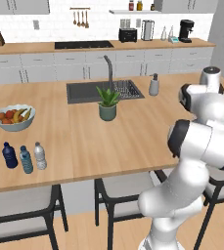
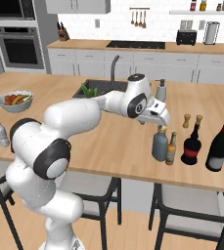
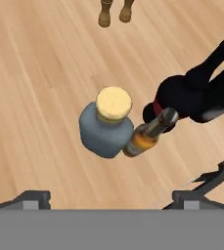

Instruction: Move the plastic bottles in the middle to the plastics group, and the glass bottles in the middle to the glass group.

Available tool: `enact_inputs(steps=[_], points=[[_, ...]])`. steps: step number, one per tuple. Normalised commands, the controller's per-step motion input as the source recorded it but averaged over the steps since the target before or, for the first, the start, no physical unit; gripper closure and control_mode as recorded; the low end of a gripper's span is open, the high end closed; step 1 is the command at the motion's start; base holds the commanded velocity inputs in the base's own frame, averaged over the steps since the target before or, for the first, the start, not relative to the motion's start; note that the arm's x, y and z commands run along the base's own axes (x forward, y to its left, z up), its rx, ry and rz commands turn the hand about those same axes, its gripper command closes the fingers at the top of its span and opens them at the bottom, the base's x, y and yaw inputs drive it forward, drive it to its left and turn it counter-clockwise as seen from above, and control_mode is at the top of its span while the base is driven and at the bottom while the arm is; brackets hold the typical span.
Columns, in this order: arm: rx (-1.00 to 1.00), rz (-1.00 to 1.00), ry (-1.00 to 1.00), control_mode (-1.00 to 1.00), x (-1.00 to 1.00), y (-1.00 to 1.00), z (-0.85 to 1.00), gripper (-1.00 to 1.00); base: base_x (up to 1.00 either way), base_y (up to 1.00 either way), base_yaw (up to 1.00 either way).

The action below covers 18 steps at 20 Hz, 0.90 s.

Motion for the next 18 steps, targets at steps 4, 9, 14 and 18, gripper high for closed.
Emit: enact_inputs(steps=[4,9,14,18], points=[[0.0,0.01,0.0,-1.0,-0.59,0.72,0.0,-1.0,0.0,0.0,0.0],[0.0,0.04,0.12,-1.0,-0.37,0.74,0.0,-1.0,0.0,0.0,0.0],[0.02,0.1,0.03,-1.0,-0.59,0.66,0.0,-1.0,0.0,0.0,0.0],[0.02,0.13,0.0,-1.0,-0.68,0.61,0.0,-1.0,0.0,0.0,0.0]])
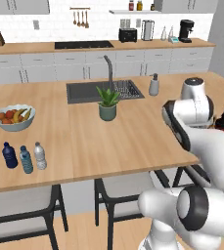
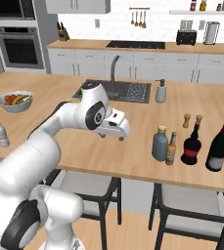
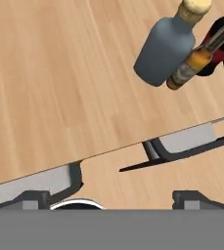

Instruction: Move the plastic bottles in the middle to the plastics group, and the glass bottles in the middle to the glass group.

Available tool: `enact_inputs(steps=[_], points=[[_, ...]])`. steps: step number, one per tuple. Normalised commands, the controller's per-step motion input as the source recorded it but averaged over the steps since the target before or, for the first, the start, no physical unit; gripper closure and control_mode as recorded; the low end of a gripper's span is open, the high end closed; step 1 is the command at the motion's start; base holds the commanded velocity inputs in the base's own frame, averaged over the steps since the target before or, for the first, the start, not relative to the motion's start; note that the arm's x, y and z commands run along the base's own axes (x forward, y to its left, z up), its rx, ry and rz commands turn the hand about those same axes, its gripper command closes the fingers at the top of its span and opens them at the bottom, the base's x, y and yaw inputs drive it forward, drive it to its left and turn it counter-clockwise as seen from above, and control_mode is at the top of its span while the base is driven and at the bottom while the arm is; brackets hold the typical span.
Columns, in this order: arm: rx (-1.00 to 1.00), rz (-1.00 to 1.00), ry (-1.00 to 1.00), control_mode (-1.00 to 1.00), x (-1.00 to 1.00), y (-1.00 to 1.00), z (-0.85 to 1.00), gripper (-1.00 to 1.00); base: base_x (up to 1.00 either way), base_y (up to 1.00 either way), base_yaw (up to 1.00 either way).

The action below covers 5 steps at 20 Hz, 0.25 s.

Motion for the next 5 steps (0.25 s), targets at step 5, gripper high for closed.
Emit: enact_inputs(steps=[5], points=[[0.02,0.14,0.0,-1.0,-0.73,0.55,0.0,-1.0,0.0,0.0,0.0]])
